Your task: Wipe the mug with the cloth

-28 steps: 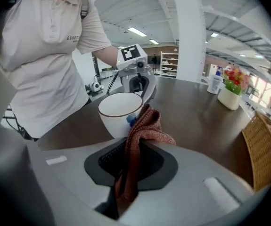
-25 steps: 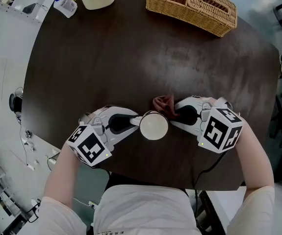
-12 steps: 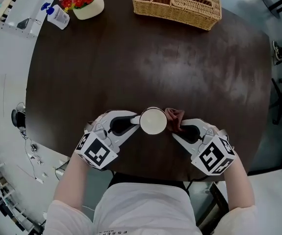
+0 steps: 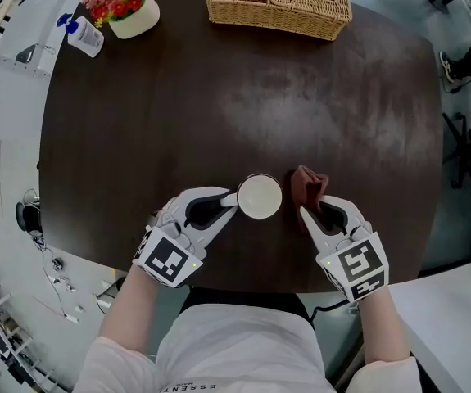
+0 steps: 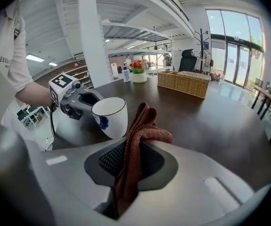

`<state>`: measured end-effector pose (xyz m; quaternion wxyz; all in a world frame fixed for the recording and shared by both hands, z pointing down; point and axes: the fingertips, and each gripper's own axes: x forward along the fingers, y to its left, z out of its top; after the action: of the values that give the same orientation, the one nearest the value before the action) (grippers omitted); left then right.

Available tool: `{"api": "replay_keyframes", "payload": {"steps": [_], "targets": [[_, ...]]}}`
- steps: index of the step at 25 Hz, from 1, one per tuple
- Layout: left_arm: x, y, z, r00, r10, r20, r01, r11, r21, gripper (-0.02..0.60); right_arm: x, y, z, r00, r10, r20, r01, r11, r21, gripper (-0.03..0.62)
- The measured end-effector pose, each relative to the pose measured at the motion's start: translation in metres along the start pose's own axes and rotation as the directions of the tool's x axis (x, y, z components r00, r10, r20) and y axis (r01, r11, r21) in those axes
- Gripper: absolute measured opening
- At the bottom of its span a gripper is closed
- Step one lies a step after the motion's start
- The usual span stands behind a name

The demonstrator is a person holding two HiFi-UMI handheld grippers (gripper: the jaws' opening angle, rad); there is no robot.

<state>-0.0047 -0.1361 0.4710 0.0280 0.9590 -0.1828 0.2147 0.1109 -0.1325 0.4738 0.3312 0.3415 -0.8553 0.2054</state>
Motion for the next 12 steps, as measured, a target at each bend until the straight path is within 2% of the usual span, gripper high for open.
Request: {"api": "replay_keyframes", "payload": {"steps": [2, 6, 12], "targets": [[0.0, -0.004, 0.004, 1.0, -0.02, 0.016, 0.02, 1.0, -0.001, 0.071, -0.001, 0.002, -0.001, 1.0, -0.009, -0.003, 0.01, 1.0, 0.002, 0.083], [-0.006, -0.004, 0.038, 0.992, -0.054, 0.11, 0.053, 0.999, 0.011, 0.071, -0.002, 0.002, 0.001, 1.0, -0.018, 0.015, 0.018, 0.999, 0.036, 0.083], [-0.025, 0.001, 0.103, 0.976, -0.081, 0.202, 0.071, 0.996, 0.055, 0.071, -0.002, 0.005, 0.019, 0.993, 0.001, 0.119, -0.015, 0.993, 0.117, 0.083]]}}
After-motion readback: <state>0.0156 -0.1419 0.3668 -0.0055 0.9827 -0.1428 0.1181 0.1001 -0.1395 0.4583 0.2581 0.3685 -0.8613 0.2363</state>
